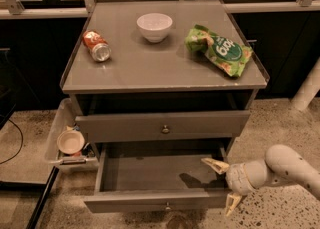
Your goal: Open middle drawer
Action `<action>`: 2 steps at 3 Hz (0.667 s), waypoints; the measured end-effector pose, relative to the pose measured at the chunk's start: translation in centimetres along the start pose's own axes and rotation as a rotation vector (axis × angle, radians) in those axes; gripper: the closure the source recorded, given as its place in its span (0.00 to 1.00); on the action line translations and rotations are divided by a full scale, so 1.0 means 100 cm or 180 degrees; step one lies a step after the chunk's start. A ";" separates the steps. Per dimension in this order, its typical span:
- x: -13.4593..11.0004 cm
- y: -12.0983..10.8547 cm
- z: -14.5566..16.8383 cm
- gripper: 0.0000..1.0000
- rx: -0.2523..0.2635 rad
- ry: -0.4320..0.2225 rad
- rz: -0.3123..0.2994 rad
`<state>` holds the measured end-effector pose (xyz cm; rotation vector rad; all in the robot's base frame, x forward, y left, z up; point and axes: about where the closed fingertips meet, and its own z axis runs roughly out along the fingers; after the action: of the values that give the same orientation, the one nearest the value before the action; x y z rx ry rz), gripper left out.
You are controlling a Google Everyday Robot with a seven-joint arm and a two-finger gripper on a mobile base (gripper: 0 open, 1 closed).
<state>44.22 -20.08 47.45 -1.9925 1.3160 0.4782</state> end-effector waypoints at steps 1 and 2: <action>-0.019 -0.014 -0.036 0.00 0.0037 0.0174 -0.0150; -0.033 -0.032 -0.080 0.00 0.0114 0.0351 -0.0250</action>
Offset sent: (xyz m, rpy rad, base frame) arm 0.0204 -0.0547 0.1479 -0.1486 -0.1781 -0.0297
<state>45.22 -22.88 56.17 -2.0573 1.2974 0.3098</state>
